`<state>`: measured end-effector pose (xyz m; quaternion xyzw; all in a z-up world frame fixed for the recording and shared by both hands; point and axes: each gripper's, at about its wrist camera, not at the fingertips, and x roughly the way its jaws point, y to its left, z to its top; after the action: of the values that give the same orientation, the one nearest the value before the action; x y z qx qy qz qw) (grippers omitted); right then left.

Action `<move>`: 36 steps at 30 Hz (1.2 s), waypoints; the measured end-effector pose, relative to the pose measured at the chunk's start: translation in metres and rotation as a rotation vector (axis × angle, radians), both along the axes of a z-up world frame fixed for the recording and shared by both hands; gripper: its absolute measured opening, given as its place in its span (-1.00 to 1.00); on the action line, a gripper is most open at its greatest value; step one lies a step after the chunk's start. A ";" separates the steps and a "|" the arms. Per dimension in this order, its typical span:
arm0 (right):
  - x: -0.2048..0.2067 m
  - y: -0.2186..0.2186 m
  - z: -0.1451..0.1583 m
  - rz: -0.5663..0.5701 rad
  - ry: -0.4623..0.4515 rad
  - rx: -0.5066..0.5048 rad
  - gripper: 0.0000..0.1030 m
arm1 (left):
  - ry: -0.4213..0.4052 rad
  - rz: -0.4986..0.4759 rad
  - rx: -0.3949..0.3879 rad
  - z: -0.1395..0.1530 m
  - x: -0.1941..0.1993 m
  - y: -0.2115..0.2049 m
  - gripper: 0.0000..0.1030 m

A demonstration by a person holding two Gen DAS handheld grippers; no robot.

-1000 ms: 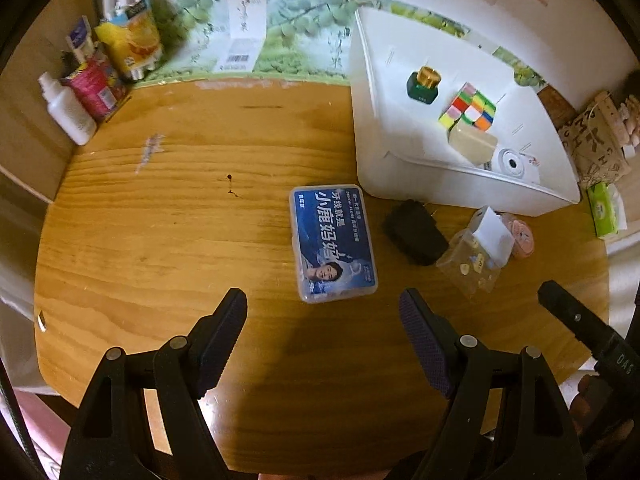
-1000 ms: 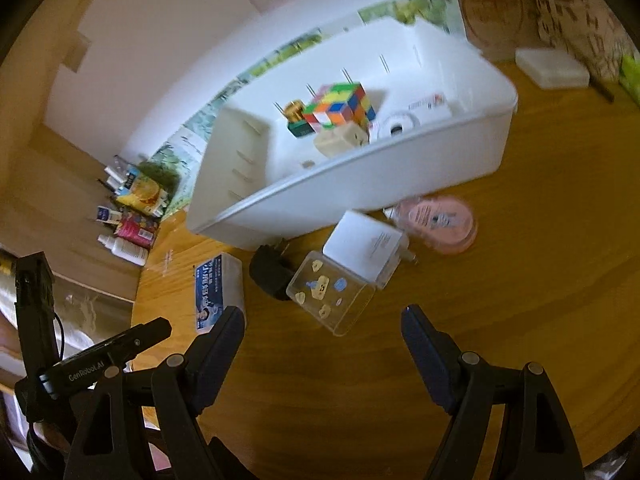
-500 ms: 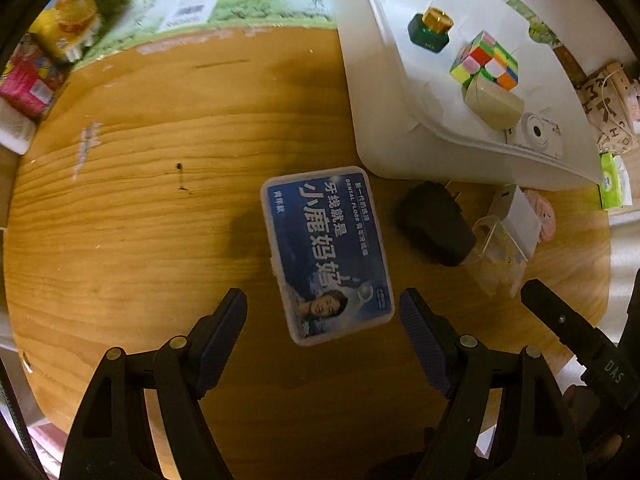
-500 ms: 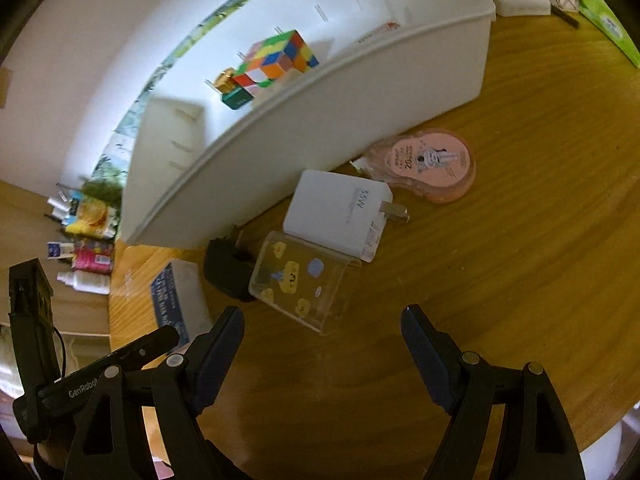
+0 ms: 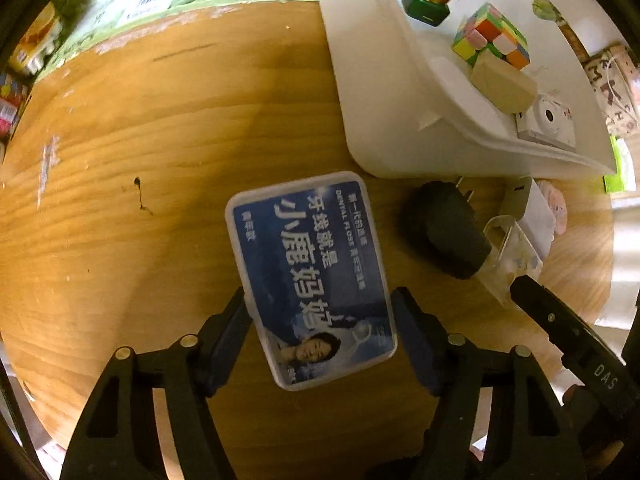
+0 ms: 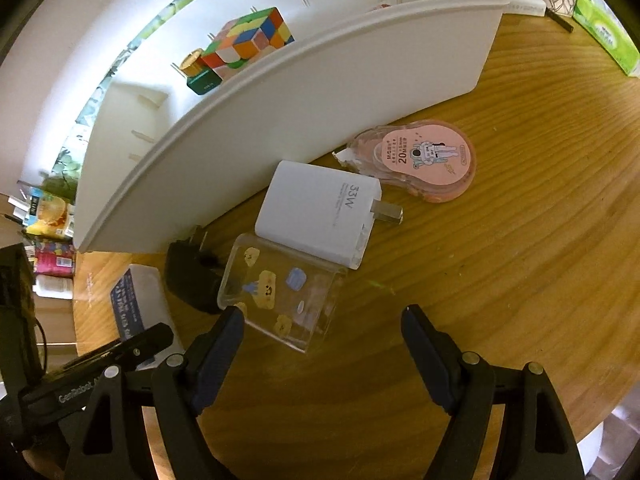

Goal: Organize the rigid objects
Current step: 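Grasp the blue dental-floss box with left gripper while right gripper grasps the clear plastic box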

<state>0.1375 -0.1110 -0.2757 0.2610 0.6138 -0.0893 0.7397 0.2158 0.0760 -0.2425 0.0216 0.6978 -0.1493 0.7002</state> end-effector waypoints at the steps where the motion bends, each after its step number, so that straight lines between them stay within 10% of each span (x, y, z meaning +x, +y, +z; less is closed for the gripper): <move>1: 0.000 0.000 -0.001 0.000 0.003 -0.003 0.58 | -0.004 -0.008 0.006 0.000 0.000 -0.001 0.41; 23: 0.023 0.034 -0.003 0.064 0.037 -0.049 0.58 | -0.016 -0.124 0.002 0.003 -0.006 -0.026 0.37; 36: 0.032 0.060 0.001 0.138 0.040 -0.110 0.23 | -0.011 -0.159 0.001 -0.007 -0.013 -0.021 0.37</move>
<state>0.1697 -0.0508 -0.2749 0.1753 0.6392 -0.0768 0.7449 0.2031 0.0551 -0.2493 0.0783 0.6900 -0.2039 0.6901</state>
